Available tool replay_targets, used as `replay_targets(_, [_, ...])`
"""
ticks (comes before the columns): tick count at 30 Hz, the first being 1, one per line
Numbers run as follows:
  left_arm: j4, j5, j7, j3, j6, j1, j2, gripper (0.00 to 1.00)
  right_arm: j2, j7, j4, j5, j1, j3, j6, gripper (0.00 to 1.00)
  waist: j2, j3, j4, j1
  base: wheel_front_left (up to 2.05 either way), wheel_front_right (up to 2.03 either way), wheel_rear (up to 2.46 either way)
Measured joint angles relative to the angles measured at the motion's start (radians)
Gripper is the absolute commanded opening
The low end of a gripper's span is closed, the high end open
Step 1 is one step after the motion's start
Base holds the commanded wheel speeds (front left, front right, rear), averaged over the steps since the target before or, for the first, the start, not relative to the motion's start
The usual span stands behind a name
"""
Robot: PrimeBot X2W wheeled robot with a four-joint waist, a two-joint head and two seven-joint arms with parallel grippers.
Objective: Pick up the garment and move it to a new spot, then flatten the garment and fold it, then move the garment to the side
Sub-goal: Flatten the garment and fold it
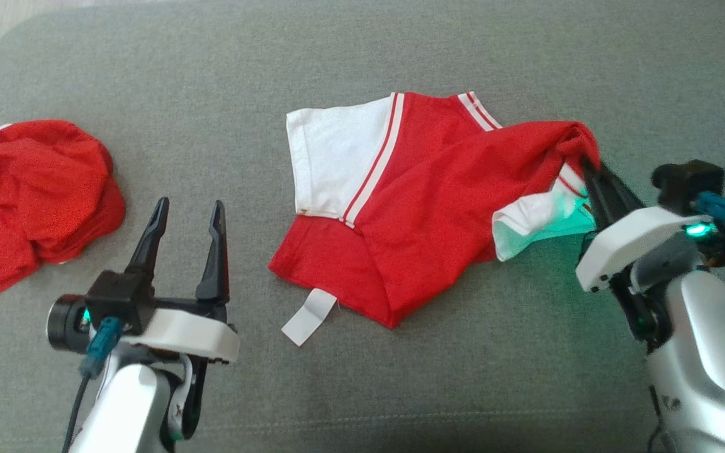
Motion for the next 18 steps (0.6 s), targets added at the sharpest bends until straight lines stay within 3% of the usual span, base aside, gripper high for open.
replay_targets(5, [0.0, 0.01, 0.0, 0.002, -0.009, 0.0, -0.007, 1.0, 0.001, -0.015, -0.099, -0.001, 0.072, -0.045, 0.0, 0.0, 0.0, -0.009, -0.004, -0.0001, 0.0, 0.0, 0.0])
replay_targets(10, [0.0, 0.017, 0.0, 0.017, -0.01, 0.001, -0.012, 1.0, 0.046, 0.038, -0.246, -0.044, 0.348, -0.169, 0.0, 0.0, 0.0, -0.012, -0.008, -0.0001, 0.0, 0.0, 0.0])
replay_targets(17, [-0.001, 0.026, 0.0, 0.035, -0.018, 0.004, -0.015, 1.0, 0.094, 0.082, -0.31, -0.076, 0.516, -0.195, 0.0, 0.02, 0.0, -0.015, -0.009, -0.0001, 0.0, 0.0, 0.0])
replay_targets(18, [-0.001, 0.026, 0.0, 0.035, -0.018, 0.005, -0.015, 1.0, 0.098, 0.089, -0.307, -0.079, 0.52, -0.189, 0.0, 0.75, 0.0, -0.016, -0.009, -0.0001, 0.0, 0.0, 0.0])
